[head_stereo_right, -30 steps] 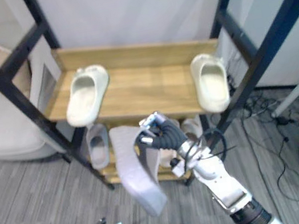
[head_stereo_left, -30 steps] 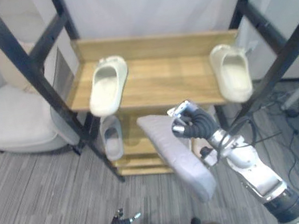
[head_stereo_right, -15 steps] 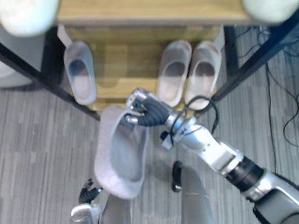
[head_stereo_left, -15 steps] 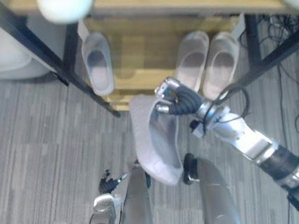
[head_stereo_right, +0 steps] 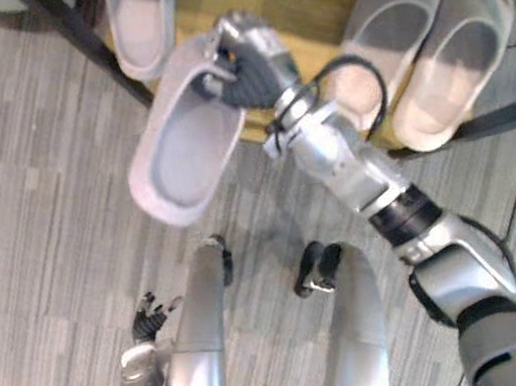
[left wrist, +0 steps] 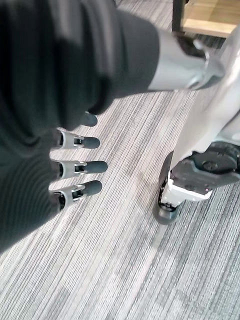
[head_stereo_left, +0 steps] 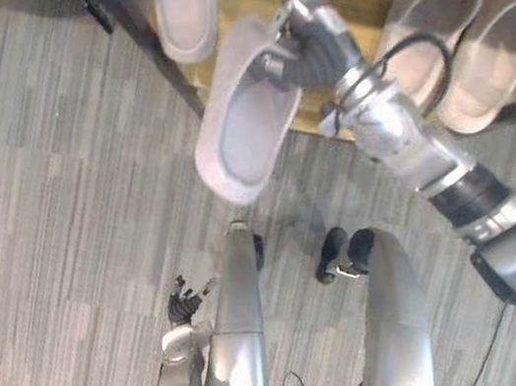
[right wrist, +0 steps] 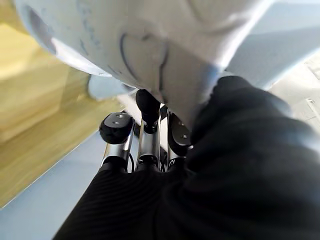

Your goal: Organize the slippers on the shoe rack

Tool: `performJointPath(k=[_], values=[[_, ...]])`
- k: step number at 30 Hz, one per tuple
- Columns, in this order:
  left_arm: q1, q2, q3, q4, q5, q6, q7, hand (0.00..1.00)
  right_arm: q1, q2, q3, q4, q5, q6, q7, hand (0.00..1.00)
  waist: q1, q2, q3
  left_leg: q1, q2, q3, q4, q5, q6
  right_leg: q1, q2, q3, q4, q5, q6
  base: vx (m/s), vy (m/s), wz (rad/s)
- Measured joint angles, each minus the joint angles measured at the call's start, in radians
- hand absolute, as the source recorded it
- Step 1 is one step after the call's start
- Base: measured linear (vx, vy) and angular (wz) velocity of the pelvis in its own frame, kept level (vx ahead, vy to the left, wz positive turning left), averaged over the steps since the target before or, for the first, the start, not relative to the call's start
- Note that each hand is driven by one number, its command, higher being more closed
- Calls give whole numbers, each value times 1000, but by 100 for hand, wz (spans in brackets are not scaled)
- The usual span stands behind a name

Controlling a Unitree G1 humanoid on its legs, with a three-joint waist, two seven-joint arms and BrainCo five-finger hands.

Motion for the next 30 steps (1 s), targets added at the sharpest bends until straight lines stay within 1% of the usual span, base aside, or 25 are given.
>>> performJointPath(k=[1,4,5,7,8,10,11,12,15,17,19,20,22,23,26,30], values=[[1,0,-7,-3,0,-1,1,0,-30,-16,0,36,-31,8,-18,100,4,2,-2,-11,-2,0,6,0,-1,-9,-3,-1,11,-6,0,21,-33,17],[10,3,-16,-9,-1,-14,1,0,-89,-33,-6,120,-52,23,-47,100,5,3,-3,-28,-2,0,14,1,-1,-17,-15,-15,28,-19,-13,23,-29,18],[11,3,-21,-8,-1,-20,1,0,-121,-39,-6,168,-74,29,-60,100,10,3,-3,-35,0,0,18,1,-1,-20,-18,-19,34,-25,-18,24,-28,15],[12,3,-24,-8,-1,-21,1,0,-135,-43,-6,192,-74,31,-62,100,16,4,-5,-40,4,2,21,1,-1,-24,-18,-22,37,-27,-20,10,-11,4],[12,3,-27,-7,-1,-22,2,0,-147,-44,-6,211,-75,32,-63,100,17,8,-8,-47,9,2,26,1,-1,-26,-18,-27,38,-29,-21,16,-9,4],[11,3,-37,0,-1,-21,5,0,-171,-47,-6,267,-84,35,-69,100,23,14,-32,-76,11,4,35,1,-1,-51,-21,-30,51,-35,-25,11,0,7],[11,2,-41,3,-1,-21,10,0,-184,-47,-6,295,-97,36,-70,100,25,15,-33,-80,11,4,39,1,-1,-56,-22,-30,57,-36,-26,6,3,5],[11,1,-45,6,-1,-22,15,0,-197,-47,-4,322,-113,38,-71,100,27,15,-37,-86,11,4,43,1,-1,-63,-23,-30,63,-38,-28,3,3,4],[11,-2,-45,17,-2,-24,17,0,-230,-48,2,388,-116,42,-78,100,33,15,-40,-93,12,1,46,4,-7,-69,-25,-33,71,-42,-28,-1,2,3],[11,-5,-48,34,-12,-30,17,0,-252,-49,3,449,-152,46,-89,100,39,15,-63,-112,13,-1,45,8,-15,-89,-26,-35,73,-44,-24,0,0,0],[11,-6,-55,48,-22,-35,17,0,-266,-50,4,494,-153,49,-97,100,42,16,-71,-116,12,-5,45,10,-18,-91,-26,-39,74,-44,-24,3,8,2],[11,-7,-58,60,-29,-38,17,0,-295,-52,5,544,-154,53,-103,100,43,15,-75,-121,11,-8,42,12,-22,-93,-27,-43,73,-43,-25,5,14,4],[11,-9,-58,72,-31,-40,17,0,-314,-53,5,566,-159,57,-110,100,43,15,-75,-123,11,-11,41,13,-24,-93,-27,-46,72,-43,-25,4,7,2],[11,-9,-60,74,-36,-39,16,0,-328,-55,5,573,-174,63,-122,0,43,15,-75,-126,11,-15,38,15,-26,-93,-27,-53,69,-43,-26,15,14,3],[11,-8,-63,76,-38,-39,15,0,-356,-55,5,599,-192,69,-144,0,45,15,-75,-132,11,-23,30,20,-35,-95,-29,-63,66,-38,-35,19,7,7],[11,-8,-64,77,-38,-39,16,0,-360,-55,5,599,-195,77,-176,0,45,15,-75,-131,11,-24,24,22,-39,-95,-31,-67,65,-40,-38,6,2,1]])
